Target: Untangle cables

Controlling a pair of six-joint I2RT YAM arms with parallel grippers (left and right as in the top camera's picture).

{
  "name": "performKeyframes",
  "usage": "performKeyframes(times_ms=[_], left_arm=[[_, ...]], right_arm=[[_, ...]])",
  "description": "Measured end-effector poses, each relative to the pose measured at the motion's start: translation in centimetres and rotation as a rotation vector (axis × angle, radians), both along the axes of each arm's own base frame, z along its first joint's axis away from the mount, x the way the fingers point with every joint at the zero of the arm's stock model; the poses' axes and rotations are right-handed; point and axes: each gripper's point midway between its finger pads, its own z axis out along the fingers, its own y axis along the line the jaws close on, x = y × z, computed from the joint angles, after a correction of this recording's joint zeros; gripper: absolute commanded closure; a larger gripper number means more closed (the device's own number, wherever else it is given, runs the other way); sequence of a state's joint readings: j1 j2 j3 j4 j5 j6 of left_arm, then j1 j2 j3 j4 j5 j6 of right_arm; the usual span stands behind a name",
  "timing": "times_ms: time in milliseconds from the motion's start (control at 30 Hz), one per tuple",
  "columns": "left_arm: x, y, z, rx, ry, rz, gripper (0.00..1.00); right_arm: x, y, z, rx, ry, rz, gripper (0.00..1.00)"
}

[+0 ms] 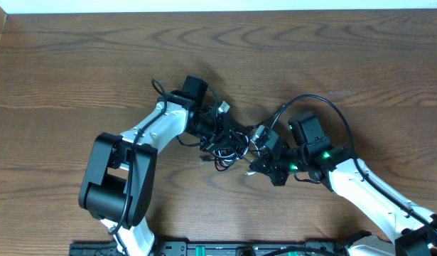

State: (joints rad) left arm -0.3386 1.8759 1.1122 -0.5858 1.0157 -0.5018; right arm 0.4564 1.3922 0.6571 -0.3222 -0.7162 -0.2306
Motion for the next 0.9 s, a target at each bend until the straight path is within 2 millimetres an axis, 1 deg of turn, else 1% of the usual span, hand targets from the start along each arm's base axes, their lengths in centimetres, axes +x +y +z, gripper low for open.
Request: performKeyframes(times_ms=[300,600,767,900], left_arm=[[-0.7,-0.9,0.0,-0.009,-0.036,-0.053,0.92],[-0.8,-1.0,0.0,-0.01,-0.039,-0.058,0.92],[-0.8,-1.0,0.0,-0.01,-0.039,-0.058,0.92],[-0.8,-1.0,0.0,-0.01,-0.039,-0.058,0.89]], right_arm=[[0.6,0.2,0.2,0.01,-0.019,-0.014,0.99],[0.6,0.2,0.2,0.012,-0.008,-0.026,0.99],[1.4,0.6,0.5,0.036,-0.019,-0.05,0.99],[1.8,0.9,-0.1,0.043,0.012,-0.078,0.99]])
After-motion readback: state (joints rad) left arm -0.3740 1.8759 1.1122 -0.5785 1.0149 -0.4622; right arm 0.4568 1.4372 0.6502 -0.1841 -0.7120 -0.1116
